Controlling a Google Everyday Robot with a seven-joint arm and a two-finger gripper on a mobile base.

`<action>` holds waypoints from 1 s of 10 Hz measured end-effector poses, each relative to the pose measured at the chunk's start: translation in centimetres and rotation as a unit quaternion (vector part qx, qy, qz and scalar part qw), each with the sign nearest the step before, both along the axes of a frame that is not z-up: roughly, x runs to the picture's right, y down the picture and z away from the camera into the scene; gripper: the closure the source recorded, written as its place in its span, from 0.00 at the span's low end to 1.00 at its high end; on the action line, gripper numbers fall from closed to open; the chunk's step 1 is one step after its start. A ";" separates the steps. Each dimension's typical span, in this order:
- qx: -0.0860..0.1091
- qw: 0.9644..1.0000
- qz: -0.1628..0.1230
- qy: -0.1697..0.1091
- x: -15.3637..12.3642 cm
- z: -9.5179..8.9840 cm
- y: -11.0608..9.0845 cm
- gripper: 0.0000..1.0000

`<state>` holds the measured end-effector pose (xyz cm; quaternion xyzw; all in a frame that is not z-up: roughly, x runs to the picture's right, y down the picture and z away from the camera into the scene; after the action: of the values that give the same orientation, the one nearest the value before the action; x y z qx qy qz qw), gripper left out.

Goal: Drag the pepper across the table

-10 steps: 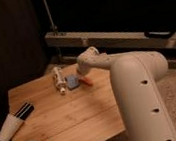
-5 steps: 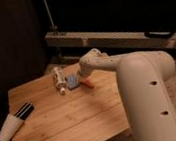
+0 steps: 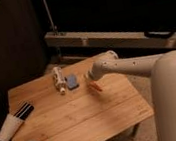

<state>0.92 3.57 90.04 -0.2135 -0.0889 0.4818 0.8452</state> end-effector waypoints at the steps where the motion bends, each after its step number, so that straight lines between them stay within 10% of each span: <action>1: -0.003 1.000 0.003 -0.004 -0.2 -0.2 0.7 0.78; 10: -0.014 0.999 0.001 -0.029 -0.8 -1.4 5.8 0.78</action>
<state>0.09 9.41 88.60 -0.2393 -0.1064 0.4773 0.8388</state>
